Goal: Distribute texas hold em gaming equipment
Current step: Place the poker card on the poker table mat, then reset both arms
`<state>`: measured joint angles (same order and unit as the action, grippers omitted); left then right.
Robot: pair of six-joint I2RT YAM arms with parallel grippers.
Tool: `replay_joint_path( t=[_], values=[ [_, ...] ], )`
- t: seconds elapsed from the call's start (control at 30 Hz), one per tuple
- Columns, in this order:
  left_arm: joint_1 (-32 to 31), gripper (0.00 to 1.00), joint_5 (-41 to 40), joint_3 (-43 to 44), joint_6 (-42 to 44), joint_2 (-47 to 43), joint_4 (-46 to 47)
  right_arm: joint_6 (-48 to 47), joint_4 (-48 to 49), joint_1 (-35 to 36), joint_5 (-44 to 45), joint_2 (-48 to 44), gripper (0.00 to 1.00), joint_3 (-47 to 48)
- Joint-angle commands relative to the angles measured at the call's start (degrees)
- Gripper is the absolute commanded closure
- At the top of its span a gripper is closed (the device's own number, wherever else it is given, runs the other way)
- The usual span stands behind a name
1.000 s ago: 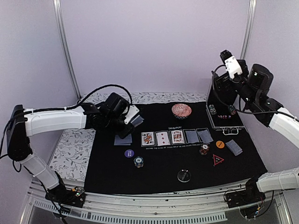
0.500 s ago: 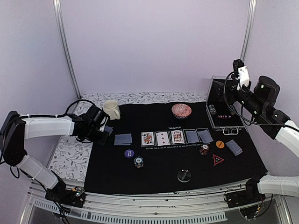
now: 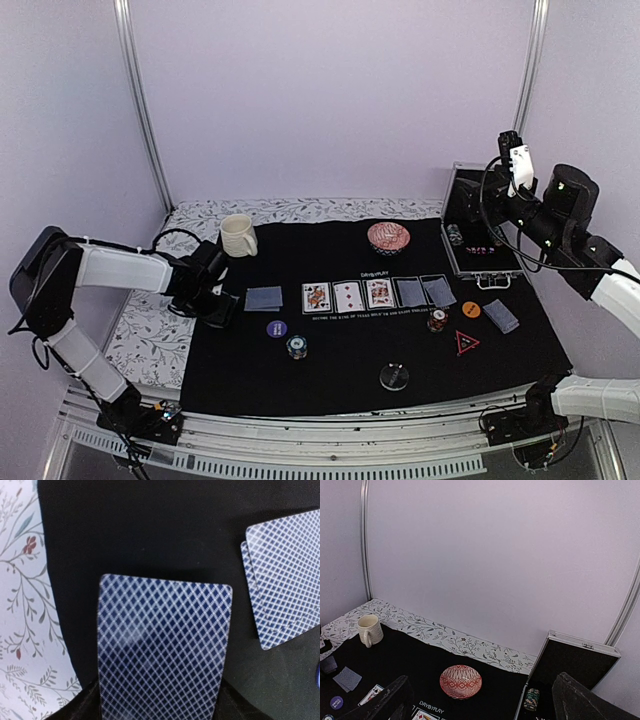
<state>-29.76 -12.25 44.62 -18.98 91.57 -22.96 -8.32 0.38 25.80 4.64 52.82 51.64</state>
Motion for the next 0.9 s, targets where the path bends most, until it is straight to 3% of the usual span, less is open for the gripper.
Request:
replay_joint_path(
  t=[0.0, 0.13, 0.27, 0.5, 0.7, 0.87],
  values=[
    [0.7, 0.29, 1.7, 0.5, -0.3, 3.1, 0.4, 0.8, -0.6, -0.1, -0.8, -0.7, 0.01, 0.3],
    [0.7, 0.22, 4.5, 0.3, -0.2, 2.8, 0.6, 1.0, -0.7, -0.1, -0.6, -1.0, 0.01, 0.3],
    [0.7, 0.02, 5.2, 1.0, -0.4, 0.2, -1.1, 1.9, -1.4, -0.1, -0.6, -0.6, 0.01, 0.8],
    [0.4, 0.02, 5.5, 4.3, -0.1, -8.3, -5.0, 5.8, -2.2, -1.7, 3.9, 2.8, 0.01, 1.4],
    [-0.1, 0.02, 2.3, 8.4, 1.6, -16.5, -4.0, 11.8, 2.1, -14.6, -1.7, 3.1, 0.01, -1.9],
    [2.0, 0.02, -11.7, 9.5, 4.7, -21.6, 5.6, 16.7, 13.3, -29.3, -5.4, 1.6, 0.01, -11.2]
  ],
)
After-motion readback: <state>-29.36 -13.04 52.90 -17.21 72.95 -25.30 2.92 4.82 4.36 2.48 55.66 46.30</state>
